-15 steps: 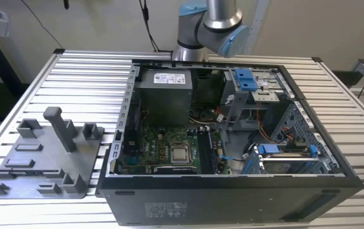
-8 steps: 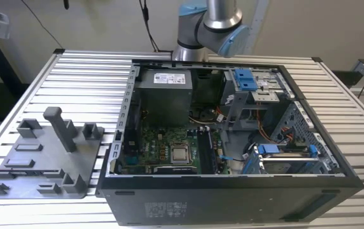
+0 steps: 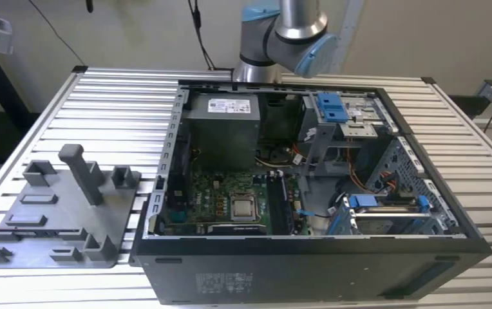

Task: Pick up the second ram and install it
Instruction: 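Pick up the second ram and move it above second insertion slot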

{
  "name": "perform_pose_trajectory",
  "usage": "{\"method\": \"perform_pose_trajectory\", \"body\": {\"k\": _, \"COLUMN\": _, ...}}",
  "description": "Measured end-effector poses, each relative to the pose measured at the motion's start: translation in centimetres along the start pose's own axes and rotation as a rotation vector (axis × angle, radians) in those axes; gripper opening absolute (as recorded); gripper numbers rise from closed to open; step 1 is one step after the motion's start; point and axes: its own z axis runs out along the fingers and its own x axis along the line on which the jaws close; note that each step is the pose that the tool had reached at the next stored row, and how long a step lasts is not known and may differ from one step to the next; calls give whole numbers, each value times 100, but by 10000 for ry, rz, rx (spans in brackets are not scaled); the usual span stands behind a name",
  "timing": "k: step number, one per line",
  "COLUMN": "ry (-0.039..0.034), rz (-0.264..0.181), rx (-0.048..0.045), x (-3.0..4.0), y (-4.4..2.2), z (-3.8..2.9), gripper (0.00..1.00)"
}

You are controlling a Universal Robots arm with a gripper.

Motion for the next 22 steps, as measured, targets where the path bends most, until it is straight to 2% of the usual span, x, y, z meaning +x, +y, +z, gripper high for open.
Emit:
{"method": "perform_pose_trajectory", "body": {"k": 3, "ry": 0, "rz": 0, "rx": -1, "x": 0, "y": 0, "z": 0, "gripper": 12}}
{"method": "perform_pose_trajectory", "body": {"k": 4, "ry": 0, "rz": 0, "rx": -2, "x": 0, "y": 0, "z": 0, "gripper": 17}}
{"method": "perform_pose_trajectory", "body": {"k": 5, "ry": 0, "rz": 0, "rx": -2, "x": 0, "y": 0, "z": 0, "gripper": 17}}
{"method": "perform_pose_trajectory", "body": {"k": 8, "ry": 0, "rz": 0, "rx": -5, "x": 0, "y": 0, "z": 0, "gripper": 36}}
{"method": "perform_pose_trajectory", "body": {"k": 10, "ry": 0, "rz": 0, "rx": -6, "x": 0, "y": 0, "z": 0, "gripper": 36}}
{"method": "perform_pose_trajectory", "body": {"k": 11, "ry": 0, "rz": 0, "rx": -6, "x": 0, "y": 0, "z": 0, "gripper": 42}}
{"method": "perform_pose_trajectory", "body": {"k": 18, "ry": 0, "rz": 41, "rx": 7, "x": 0, "y": -1, "z": 6, "gripper": 42}}
{"method": "perform_pose_trajectory", "body": {"k": 22, "ry": -3, "rz": 241, "rx": 118, "x": 0, "y": -2, "z": 36, "gripper": 42}}
